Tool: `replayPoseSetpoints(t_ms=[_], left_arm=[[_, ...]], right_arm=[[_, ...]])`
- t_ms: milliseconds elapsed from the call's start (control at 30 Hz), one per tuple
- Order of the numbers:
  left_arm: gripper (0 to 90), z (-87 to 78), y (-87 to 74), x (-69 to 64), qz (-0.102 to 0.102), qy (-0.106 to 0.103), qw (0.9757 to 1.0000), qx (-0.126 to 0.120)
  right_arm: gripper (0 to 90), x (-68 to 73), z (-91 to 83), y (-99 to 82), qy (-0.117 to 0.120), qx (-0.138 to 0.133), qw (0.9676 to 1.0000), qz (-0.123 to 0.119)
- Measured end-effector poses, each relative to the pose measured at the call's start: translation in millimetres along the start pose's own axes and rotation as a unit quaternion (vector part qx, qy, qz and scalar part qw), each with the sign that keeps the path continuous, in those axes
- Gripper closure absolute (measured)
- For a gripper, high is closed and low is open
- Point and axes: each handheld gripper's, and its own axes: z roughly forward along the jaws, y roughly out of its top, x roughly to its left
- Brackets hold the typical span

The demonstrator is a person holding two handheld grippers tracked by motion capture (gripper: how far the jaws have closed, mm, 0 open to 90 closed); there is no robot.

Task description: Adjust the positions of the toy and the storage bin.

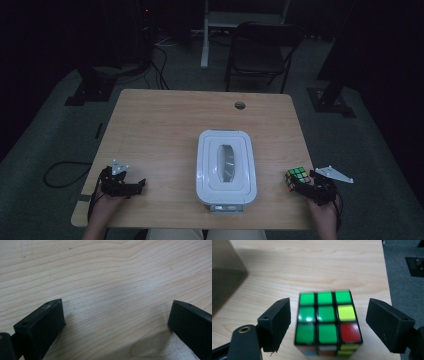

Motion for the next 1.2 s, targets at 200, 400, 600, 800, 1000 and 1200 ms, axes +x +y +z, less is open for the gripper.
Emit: replayPoseSetpoints(t_ms=[200, 400, 600, 800, 1000, 1200], left_arm=[[1.5, 0.0, 0.2, -0.9, -0.005, 0.005, 1.0000, 0.001], [1.5, -0.6, -0.6, -2.0, -0.009, 0.007, 0.9999, 0.001], [1.5, -0.7, -0.7, -3.0, -0.011, 0.010, 0.9999, 0.000], [1.5, -1.4, -1.4, -3.4, 0.012, -0.021, 0.9997, -0.004], [1.4, -0.7, -0.8, -6.1, 0.027, -0.025, 0.9993, -0.002], [1.4, -0.6, -1.1, -7.8, 0.041, -0.038, 0.9984, -0.002]], right_arm=[[13.9, 10.3, 0.1, 16.6, 0.011, -0.016, 0.9995, -0.026], [13.6, 26.9, 5.7, 30.0, 0.039, -0.019, 0.9980, -0.046], [13.8, 44.7, 20.2, 32.9, 0.057, -0.020, 0.9956, -0.072], [13.8, 61.9, 30.1, 31.6, 0.078, -0.019, 0.9914, -0.104], [13.9, 74.5, 42.2, 27.9, 0.105, -0.011, 0.9886, -0.108], [13.8, 86.0, 56.3, 19.4, 0.108, 0.009, 0.9867, -0.121]])
